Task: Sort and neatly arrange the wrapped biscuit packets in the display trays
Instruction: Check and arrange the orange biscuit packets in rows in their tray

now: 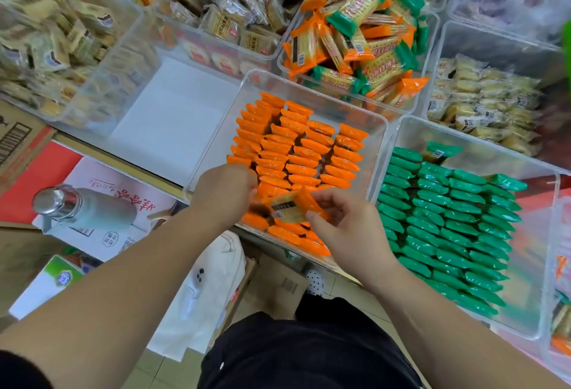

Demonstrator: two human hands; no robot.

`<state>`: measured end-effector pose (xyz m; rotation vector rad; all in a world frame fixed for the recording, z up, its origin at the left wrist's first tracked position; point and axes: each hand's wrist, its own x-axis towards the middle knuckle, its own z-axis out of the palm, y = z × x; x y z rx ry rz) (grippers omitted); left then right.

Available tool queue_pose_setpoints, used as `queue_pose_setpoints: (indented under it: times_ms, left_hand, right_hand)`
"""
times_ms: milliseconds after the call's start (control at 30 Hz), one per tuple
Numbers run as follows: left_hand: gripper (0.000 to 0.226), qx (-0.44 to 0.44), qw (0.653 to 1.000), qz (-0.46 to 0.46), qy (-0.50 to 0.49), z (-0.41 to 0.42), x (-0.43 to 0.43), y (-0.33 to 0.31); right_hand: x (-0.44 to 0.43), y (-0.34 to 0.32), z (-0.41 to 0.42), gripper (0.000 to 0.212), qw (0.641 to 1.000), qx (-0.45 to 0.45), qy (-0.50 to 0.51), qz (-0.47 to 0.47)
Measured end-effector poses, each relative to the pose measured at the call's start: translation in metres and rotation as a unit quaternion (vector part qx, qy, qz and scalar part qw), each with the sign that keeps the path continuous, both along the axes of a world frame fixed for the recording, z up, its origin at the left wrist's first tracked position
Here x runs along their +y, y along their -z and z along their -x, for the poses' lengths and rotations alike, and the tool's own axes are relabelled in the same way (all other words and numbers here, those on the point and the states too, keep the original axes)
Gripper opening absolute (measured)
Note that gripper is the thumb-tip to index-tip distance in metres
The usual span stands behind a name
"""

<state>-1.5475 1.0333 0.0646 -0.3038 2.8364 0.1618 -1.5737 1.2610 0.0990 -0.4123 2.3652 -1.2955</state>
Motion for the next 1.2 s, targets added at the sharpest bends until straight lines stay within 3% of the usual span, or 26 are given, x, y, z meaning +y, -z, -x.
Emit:
queue_pose_setpoints:
  times_ms: [167,300,567,667,867,1000,1200]
  left_hand:
    - [0.022,0.109,0.991,-0.032,-0.068,-0.013,-0.011,-0.011]
    - [0.025,0.132,0.985,-0.038,-0.1,-0.015,-0.017,-0.017]
    - [0.017,0.269,0.947,-0.1,-0.143,-0.038,-0.032,-0.047]
    - [0.011,0.307,0.929,-0.129,-0.163,-0.057,-0.036,-0.06]
    - [0.01,0.3,0.901,-0.178,-0.259,-0.109,-0.028,-0.069]
    - [0.01,0.276,0.883,-0.221,-0.308,-0.137,-0.021,-0.062]
    - [0.007,0.276,0.81,-0.32,-0.406,-0.155,-0.01,-0.061]
  right_hand:
    - [-0.029,0.011,-0.003,0.028,0.991,0.093,-0.073,-0.066]
    - [-0.052,0.018,0.003,0.026,0.972,0.137,-0.14,-0.128]
    - [-0.077,0.04,0.006,0.005,0.923,0.201,-0.233,-0.229]
    - [-0.077,0.051,0.006,0.011,0.886,0.247,-0.277,-0.278]
    - [-0.074,0.057,0.017,0.024,0.87,0.226,-0.338,-0.28]
    - [-0.07,0.048,0.017,0.034,0.835,0.204,-0.387,-0.332]
    - [-0.074,0.038,0.014,0.037,0.813,0.19,-0.401,-0.377]
